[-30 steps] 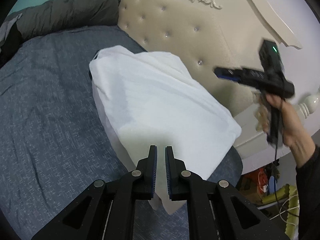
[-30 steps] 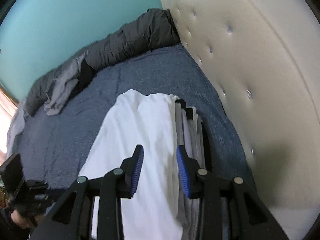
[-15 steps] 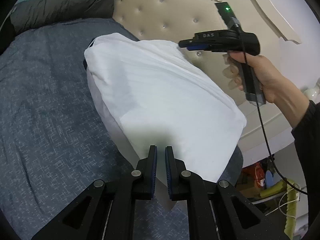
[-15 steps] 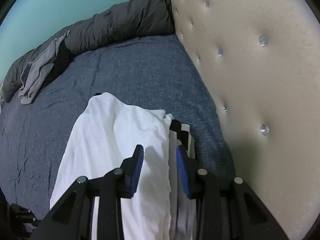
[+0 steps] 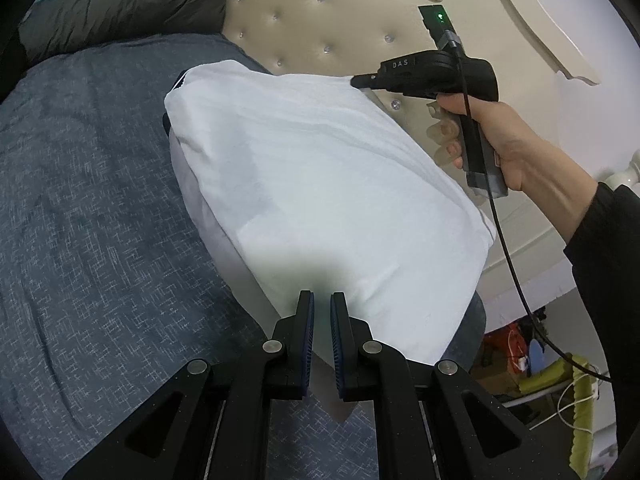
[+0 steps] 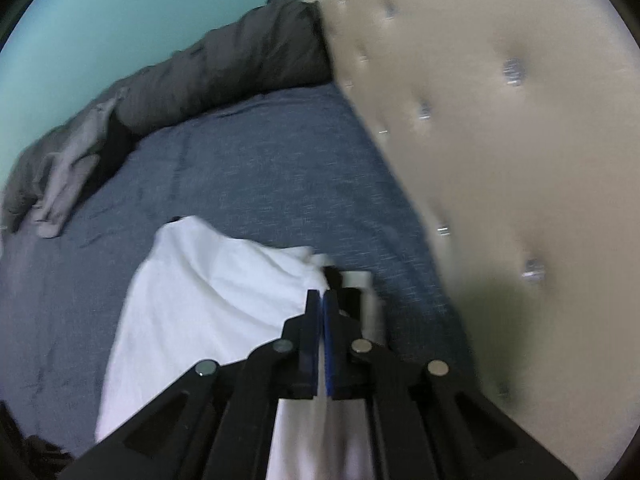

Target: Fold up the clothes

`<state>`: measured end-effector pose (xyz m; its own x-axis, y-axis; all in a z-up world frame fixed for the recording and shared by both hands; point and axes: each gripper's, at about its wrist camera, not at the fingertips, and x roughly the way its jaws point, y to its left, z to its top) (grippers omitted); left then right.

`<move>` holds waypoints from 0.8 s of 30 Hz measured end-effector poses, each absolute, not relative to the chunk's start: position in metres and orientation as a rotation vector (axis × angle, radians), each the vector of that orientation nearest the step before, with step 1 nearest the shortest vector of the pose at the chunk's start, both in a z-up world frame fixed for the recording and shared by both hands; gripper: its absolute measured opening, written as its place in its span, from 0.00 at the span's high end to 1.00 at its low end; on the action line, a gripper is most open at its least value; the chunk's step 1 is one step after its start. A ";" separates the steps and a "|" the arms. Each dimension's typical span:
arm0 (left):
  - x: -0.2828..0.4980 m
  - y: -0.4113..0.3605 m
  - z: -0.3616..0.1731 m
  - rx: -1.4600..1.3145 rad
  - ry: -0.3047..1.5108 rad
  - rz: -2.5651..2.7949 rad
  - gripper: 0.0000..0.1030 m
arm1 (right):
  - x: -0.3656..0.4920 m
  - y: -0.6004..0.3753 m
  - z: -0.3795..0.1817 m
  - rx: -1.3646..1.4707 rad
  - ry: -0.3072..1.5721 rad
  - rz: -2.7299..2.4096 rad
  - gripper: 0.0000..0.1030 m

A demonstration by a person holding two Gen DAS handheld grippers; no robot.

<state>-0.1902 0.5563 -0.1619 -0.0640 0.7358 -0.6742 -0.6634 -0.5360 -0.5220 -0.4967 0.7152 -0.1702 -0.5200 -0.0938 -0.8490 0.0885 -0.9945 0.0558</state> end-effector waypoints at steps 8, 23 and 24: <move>-0.192 0.556 -0.162 -1.194 -0.104 1.771 0.91 | -0.499 0.728 -0.182 1.557 -0.067 -2.657 0.99; -0.188 0.549 -0.144 -1.193 -0.099 1.810 0.91 | -0.433 0.727 -0.131 1.322 -0.176 -2.547 0.92; -0.187 0.548 -0.141 -1.189 -0.098 1.815 0.90 | -0.425 0.725 -0.134 1.332 -0.174 -2.516 0.92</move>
